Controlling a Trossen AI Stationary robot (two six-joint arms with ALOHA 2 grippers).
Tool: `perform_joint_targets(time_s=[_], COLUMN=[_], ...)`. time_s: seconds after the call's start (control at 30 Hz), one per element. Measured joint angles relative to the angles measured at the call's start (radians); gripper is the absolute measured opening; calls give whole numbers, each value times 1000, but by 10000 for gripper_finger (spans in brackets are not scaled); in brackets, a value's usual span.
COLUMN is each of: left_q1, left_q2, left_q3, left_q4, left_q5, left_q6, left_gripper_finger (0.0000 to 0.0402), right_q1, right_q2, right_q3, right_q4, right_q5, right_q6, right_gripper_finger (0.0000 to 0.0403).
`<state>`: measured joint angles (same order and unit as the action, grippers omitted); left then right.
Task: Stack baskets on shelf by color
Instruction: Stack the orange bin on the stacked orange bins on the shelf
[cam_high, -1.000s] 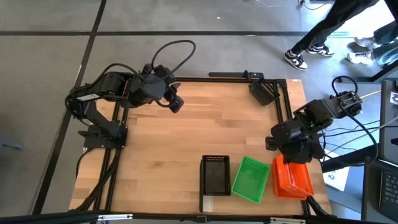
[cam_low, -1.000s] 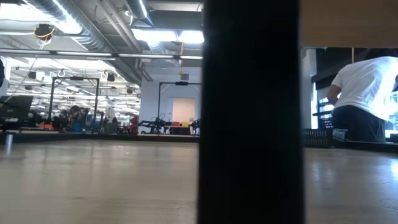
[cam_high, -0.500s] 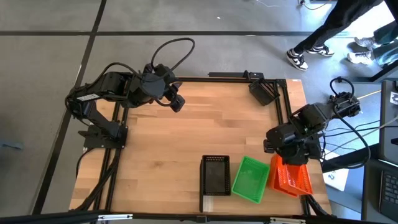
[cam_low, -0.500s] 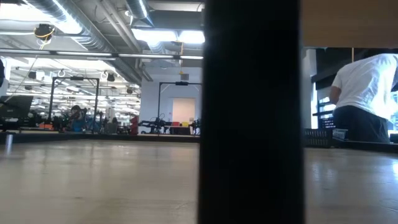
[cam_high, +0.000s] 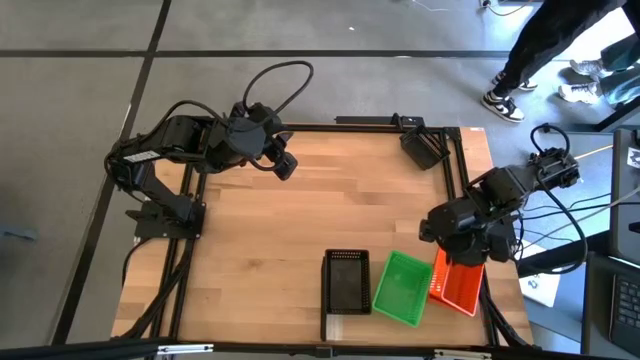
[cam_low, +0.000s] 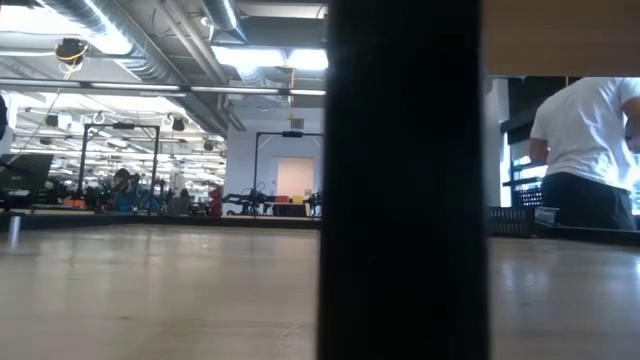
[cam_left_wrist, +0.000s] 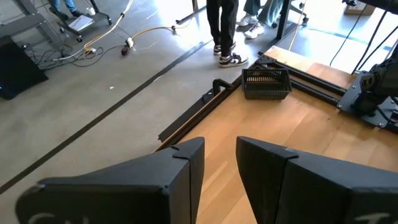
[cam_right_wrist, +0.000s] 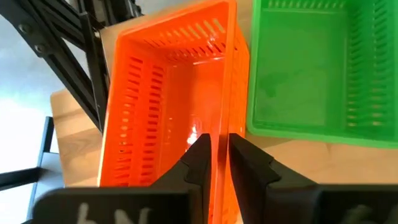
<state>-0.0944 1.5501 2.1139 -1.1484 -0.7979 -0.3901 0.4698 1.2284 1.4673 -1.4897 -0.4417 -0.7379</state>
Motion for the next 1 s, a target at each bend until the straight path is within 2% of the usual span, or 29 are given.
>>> perform_joint_targets(time_s=[0.27,0.43,0.57,0.7,1.0], left_q1=[0,0,0,0,0], left_q2=[0,0,0,0,0], left_q3=[0,0,0,0,0], left_q4=[0,0,-1,-2,-2], left_q5=[0,0,0,0,32], left_q6=[0,0,0,0,1], left_gripper_finger=[85,85,85,85,85], right_q1=[0,0,-1,-1,-1], right_q2=[-1,-2,-2,-1,0], right_q3=[83,140,128,108,44], right_q4=[-57,-24,9,5,11], right_q5=[22,31,32,31,23], right_q6=[5,63,159,161,185], right_gripper_finger=[54,54,38,5,2])
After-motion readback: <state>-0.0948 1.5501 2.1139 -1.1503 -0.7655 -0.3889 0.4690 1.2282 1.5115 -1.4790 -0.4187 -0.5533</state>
